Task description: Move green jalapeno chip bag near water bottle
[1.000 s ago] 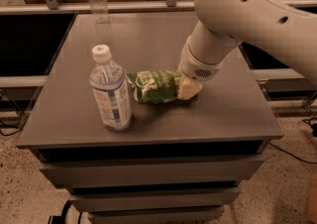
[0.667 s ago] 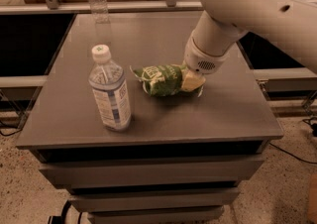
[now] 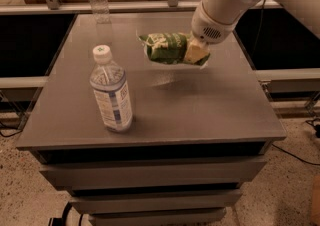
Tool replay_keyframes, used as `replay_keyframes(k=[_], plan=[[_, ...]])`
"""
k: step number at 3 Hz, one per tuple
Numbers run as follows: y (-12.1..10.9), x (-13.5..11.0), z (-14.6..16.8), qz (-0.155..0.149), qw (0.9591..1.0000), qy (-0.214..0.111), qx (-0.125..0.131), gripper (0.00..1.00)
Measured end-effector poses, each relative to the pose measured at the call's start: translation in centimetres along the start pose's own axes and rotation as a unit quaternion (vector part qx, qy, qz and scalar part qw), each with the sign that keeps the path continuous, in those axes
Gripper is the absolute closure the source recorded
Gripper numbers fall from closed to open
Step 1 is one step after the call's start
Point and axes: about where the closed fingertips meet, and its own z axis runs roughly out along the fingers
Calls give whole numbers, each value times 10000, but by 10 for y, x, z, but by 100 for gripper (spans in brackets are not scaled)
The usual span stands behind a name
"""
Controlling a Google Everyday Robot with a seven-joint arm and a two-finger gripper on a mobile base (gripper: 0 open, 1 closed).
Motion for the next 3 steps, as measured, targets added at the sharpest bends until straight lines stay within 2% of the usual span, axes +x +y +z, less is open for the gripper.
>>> replay_keyframes(k=[1,2,3], plan=[[-18,-14,-21,114,9978,-247,605,100],[-24,-29,-25,28,9905,-384,1320,100],[-35,-38,-21,-67,9850,-552,1634,100]])
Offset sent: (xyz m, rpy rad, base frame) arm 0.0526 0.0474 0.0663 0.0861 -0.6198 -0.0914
